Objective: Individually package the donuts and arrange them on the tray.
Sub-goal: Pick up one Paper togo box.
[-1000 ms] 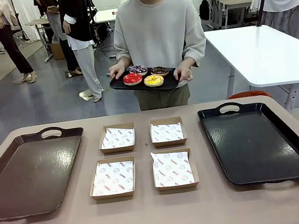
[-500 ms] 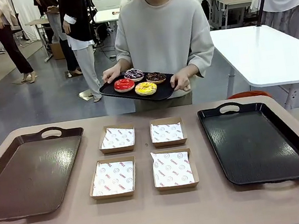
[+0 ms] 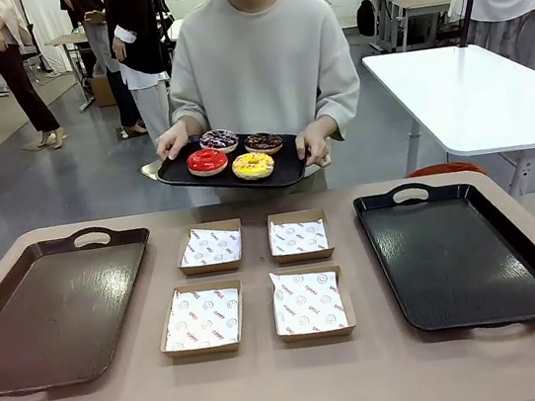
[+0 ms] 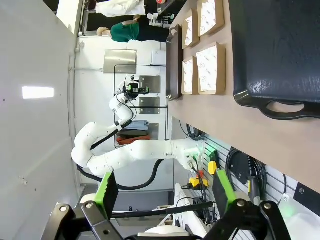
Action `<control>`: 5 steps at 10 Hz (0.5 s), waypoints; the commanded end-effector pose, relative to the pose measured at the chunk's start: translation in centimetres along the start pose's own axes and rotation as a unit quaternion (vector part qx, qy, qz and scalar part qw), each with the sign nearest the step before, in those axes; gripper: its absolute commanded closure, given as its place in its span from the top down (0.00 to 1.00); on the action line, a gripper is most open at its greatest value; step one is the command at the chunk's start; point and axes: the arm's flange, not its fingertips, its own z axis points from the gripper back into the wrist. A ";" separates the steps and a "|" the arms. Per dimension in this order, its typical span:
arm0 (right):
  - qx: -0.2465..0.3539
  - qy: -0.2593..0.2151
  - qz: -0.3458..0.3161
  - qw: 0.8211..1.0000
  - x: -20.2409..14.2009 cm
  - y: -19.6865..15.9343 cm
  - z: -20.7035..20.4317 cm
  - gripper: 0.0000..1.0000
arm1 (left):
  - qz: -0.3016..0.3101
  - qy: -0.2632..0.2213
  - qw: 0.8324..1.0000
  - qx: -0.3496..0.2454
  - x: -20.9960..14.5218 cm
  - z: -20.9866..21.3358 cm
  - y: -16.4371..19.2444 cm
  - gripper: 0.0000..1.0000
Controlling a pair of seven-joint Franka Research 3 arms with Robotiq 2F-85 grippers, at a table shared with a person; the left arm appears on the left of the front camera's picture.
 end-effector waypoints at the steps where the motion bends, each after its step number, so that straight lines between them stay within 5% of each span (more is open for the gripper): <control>1: 0.008 -0.002 0.002 1.000 -0.2 0.0 0.2 1.00 | 0.000 -0.001 1.000 -0.008 -0.1 0.1 -0.1 1.00; 5: 0.008 -0.002 0.002 1.000 -0.2 0.0 0.2 1.00 | 0.000 -0.001 1.000 -0.008 -0.1 0.1 -0.1 1.00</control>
